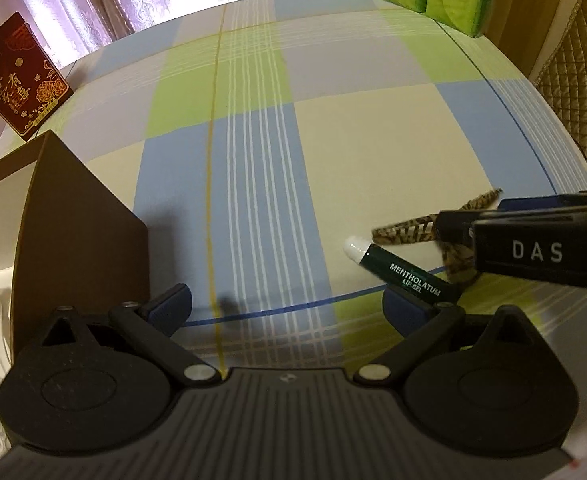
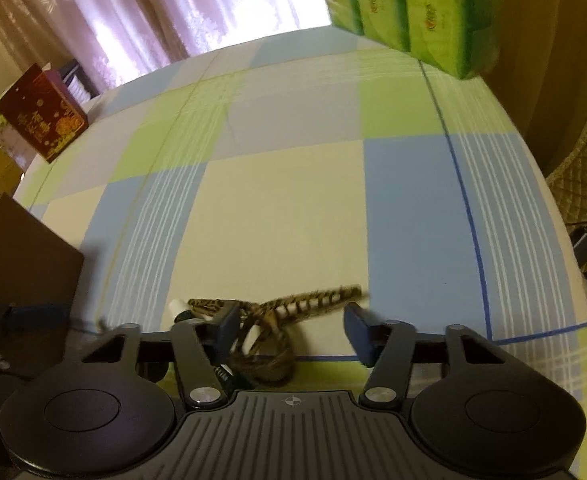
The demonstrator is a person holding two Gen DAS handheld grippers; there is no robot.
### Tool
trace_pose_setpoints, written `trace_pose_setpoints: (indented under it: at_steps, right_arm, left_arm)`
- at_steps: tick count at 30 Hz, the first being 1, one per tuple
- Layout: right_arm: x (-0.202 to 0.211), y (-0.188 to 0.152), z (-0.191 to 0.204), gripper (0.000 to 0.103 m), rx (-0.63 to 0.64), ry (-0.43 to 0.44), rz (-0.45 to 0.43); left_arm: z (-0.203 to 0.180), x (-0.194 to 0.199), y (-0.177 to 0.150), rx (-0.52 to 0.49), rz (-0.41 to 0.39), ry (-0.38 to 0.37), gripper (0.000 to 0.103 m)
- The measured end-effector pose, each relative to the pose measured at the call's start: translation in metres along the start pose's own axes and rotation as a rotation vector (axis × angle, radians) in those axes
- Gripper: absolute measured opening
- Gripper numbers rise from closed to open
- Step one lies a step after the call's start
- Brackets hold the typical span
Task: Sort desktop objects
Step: 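Grasp the brown claw clip with the right gripper while the left gripper approaches the green tube, then grasp the green lip gel tube with the left gripper while the right gripper lifts the claw clip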
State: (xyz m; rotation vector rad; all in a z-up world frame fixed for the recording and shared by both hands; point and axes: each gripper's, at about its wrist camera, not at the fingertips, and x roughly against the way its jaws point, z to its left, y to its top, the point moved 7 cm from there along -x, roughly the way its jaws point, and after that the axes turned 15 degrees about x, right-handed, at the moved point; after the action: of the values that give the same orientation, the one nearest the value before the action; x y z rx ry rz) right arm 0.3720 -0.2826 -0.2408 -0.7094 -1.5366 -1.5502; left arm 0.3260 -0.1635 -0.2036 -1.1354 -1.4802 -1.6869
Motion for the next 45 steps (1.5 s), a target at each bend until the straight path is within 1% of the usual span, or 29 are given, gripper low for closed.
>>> trace_pose_setpoints:
  at_steps: [2,4,8,13,15,16,18,19,21,22,24,25,26,27,29,32,35,39,42,45]
  right_arm:
    - [0.0,-0.003,-0.005,0.038,0.026,-0.038,0.015]
    - [0.0,-0.009,-0.016,0.033,0.025,-0.064,0.025]
    - [0.009,-0.017,-0.04,0.032,-0.011,-0.086,0.019]
    - [0.022,-0.03,-0.066,0.032,-0.043,-0.116,0.01]
    - [0.026,-0.035,-0.071,0.032,-0.045,-0.123,0.006]
    - [0.029,-0.037,-0.073,0.032,-0.046,-0.125,0.004]
    - [0.033,-0.042,-0.074,0.032,-0.041,-0.127,0.001]
    - [0.034,-0.044,-0.074,0.032,-0.037,-0.128,0.0]
    - [0.037,-0.048,-0.074,0.032,-0.025,-0.13,0.0]
    - [0.039,-0.049,-0.073,0.032,-0.017,-0.129,0.0]
    - [0.04,-0.052,-0.071,0.032,0.002,-0.126,-0.002]
    - [0.041,-0.053,-0.07,0.032,0.014,-0.124,-0.004]
    - [0.041,-0.054,-0.068,0.032,0.024,-0.121,-0.006]
    - [0.041,-0.056,-0.067,0.032,0.034,-0.115,-0.009]
    - [0.043,-0.059,-0.063,0.032,0.055,-0.094,-0.018]
    - [0.046,-0.067,-0.056,0.032,0.101,-0.061,-0.028]
    - [0.05,-0.077,-0.044,0.032,0.15,-0.029,-0.026]
    - [0.059,-0.095,-0.026,0.032,0.207,0.011,-0.004]
    - [0.067,-0.111,-0.014,0.032,0.235,0.038,0.02]
    - [0.075,-0.126,-0.003,0.032,0.274,0.049,0.046]
  left_arm:
    - [-0.004,0.001,0.002,-0.002,-0.004,-0.009,0.1]
    - [-0.01,0.002,0.003,-0.006,-0.009,-0.02,0.1]
    - [-0.019,0.001,0.007,0.008,-0.009,-0.047,0.098]
    - [-0.03,-0.006,0.012,0.028,-0.004,-0.074,0.09]
    - [-0.034,-0.012,0.013,0.034,0.003,-0.076,0.081]
    - [-0.036,-0.016,0.013,0.044,0.013,-0.083,0.078]
    - [-0.036,-0.023,0.011,0.068,0.029,-0.105,0.068]
    - [-0.037,-0.026,0.01,0.073,0.031,-0.113,0.065]
    - [-0.039,-0.025,0.008,0.044,-0.001,-0.115,0.059]
    - [-0.04,-0.023,0.007,0.025,-0.012,-0.128,0.055]
    - [-0.043,-0.02,0.005,-0.01,-0.027,-0.158,0.038]
    - [-0.043,-0.019,0.003,-0.029,-0.03,-0.169,0.033]
    - [-0.043,-0.017,0.001,-0.044,-0.031,-0.185,0.026]
    - [-0.042,-0.015,-0.002,-0.054,-0.03,-0.198,0.02]
    - [-0.039,-0.012,-0.008,-0.07,-0.027,-0.213,0.013]
    - [-0.035,-0.007,-0.023,-0.089,0.005,-0.236,0.012]
    - [-0.037,0.004,-0.043,-0.135,0.021,-0.248,0.012]
    - [-0.044,0.023,-0.077,-0.187,0.064,-0.256,0.012]
    - [-0.046,0.035,-0.101,-0.19,0.109,-0.262,0.012]
    - [-0.043,0.045,-0.122,-0.185,0.126,-0.251,0.012]
